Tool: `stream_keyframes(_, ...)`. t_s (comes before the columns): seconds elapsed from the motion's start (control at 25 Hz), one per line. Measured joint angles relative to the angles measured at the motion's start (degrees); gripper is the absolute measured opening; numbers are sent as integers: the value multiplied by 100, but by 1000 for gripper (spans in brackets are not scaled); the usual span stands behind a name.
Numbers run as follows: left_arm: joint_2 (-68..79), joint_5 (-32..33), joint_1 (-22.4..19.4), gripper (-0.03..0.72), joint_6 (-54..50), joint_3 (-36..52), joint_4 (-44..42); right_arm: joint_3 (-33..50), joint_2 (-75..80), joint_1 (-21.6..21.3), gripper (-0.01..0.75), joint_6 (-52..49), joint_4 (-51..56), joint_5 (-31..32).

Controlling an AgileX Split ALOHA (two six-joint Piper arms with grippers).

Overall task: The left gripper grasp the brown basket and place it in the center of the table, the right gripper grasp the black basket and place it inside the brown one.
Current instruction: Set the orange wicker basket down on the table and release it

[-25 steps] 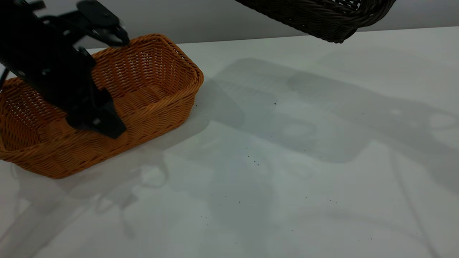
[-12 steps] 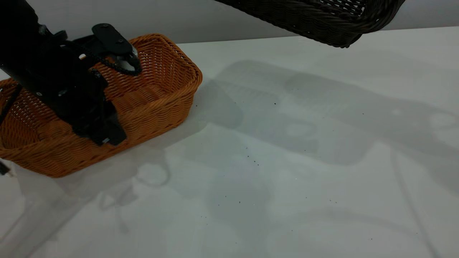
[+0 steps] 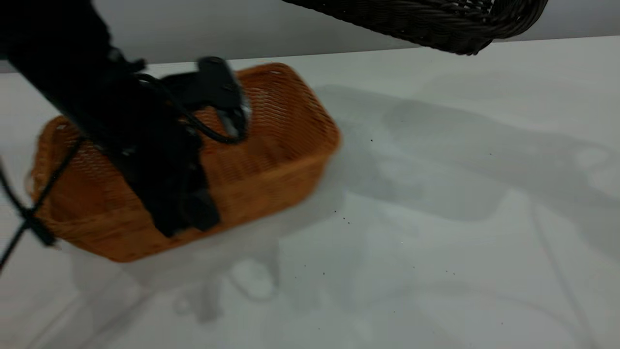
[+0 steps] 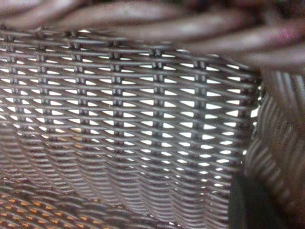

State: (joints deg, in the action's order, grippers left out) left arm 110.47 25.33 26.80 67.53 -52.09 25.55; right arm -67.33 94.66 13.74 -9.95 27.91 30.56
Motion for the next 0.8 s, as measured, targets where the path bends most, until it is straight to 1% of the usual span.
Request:
stream_keyframes(0.2, 0, 23, 872, 106, 0, 0, 0, -203, 0, 0, 121, -10, -30, 208)
stream_keyframes(0.32, 0, 58, 1280, 106, 0, 0, -6, -197, 0, 0, 121, 56, -182, 393)
stream_keyframes(0.4, 0, 157, 1507, 106, -5, 0, -11, -197, 0, 0, 121, 55, -188, 393)
stream_keyframes(0.48, 0, 172, 1596, 106, -70, 19, -11, -197, 0, 0, 121, 49, -155, 350)
stream_keyframes(0.8, 0, -1, 1573, 106, -603, 19, -99, -197, 0, 0, 121, 61, -155, 400)
